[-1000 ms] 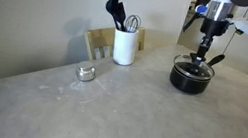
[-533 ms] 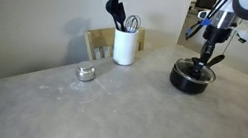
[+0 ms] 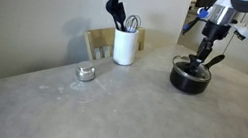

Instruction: Put the lid on the black pot

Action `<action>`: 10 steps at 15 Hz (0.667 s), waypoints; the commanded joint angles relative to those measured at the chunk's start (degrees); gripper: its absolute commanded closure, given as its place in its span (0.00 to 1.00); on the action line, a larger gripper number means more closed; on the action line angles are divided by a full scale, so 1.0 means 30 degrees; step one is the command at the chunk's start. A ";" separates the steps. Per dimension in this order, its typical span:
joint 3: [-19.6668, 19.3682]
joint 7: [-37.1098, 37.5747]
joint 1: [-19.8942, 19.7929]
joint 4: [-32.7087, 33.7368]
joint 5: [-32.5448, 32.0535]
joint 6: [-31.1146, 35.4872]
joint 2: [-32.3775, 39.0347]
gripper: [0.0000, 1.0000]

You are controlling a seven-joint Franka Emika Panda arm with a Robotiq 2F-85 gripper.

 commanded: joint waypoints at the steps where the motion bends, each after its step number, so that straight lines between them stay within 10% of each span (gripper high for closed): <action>1: 0.0292 -0.1359 -0.0605 0.0437 0.0818 -0.0240 -0.0056 0.85; 10: 0.0242 -0.1774 -0.1090 0.0326 0.1318 -0.0690 0.0106 0.85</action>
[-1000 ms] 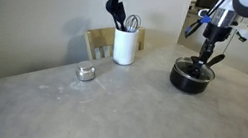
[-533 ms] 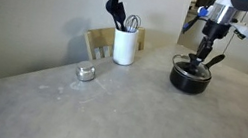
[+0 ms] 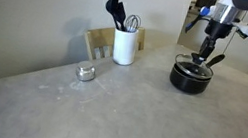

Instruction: Put the lid on the black pot

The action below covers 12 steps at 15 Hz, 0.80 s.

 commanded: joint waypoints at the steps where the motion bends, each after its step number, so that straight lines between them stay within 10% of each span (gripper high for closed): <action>1: 0.0291 -0.1059 -0.0434 0.0043 0.0923 -0.0657 0.0050 0.85; 12: -0.0208 -0.0504 0.0151 -0.0013 -0.0484 -0.1513 0.0485 0.85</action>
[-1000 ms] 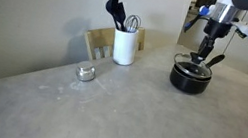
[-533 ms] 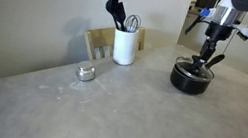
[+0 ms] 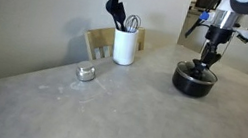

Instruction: Put the lid on the black pot

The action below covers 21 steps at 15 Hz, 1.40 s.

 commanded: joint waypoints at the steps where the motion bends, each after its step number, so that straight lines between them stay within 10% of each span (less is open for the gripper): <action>1: -0.0263 -0.0060 0.0280 0.0129 -0.1187 -0.0594 0.0233 0.85; 5: -0.0254 0.0395 0.0771 0.0233 -0.2706 -0.0596 0.0436 0.85; 7: -0.0186 0.0736 0.0980 0.0295 -0.2998 -0.0624 0.0317 0.34; 13: -0.0390 0.5471 0.2664 0.1561 -0.4012 -0.1726 -0.0427 0.04; 20: -0.1238 1.7043 0.6990 0.6958 -0.4090 -0.6601 0.1098 0.00; 21: -0.0684 1.4994 0.5900 0.5236 -0.4123 -0.5391 0.0048 0.00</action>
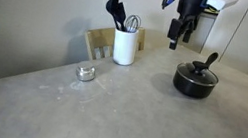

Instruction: Put the lid on the black pot

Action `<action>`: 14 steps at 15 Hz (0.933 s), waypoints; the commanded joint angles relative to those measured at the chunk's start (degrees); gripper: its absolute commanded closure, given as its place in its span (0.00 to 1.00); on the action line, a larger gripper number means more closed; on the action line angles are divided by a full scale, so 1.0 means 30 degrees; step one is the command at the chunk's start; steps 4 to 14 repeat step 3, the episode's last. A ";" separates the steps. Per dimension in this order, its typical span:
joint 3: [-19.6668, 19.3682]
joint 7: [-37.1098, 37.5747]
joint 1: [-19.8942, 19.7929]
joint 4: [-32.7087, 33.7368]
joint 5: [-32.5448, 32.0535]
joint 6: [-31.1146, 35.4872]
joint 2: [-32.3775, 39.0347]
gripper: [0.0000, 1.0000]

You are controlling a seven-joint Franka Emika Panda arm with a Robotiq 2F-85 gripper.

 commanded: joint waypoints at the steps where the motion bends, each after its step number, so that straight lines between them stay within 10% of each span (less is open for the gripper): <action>1: 0.0461 0.1174 0.0022 0.0600 -0.0170 -0.0522 0.0199 0.00; 14: 0.0473 0.2087 0.0439 0.1214 -0.0184 -0.0756 0.0590 0.00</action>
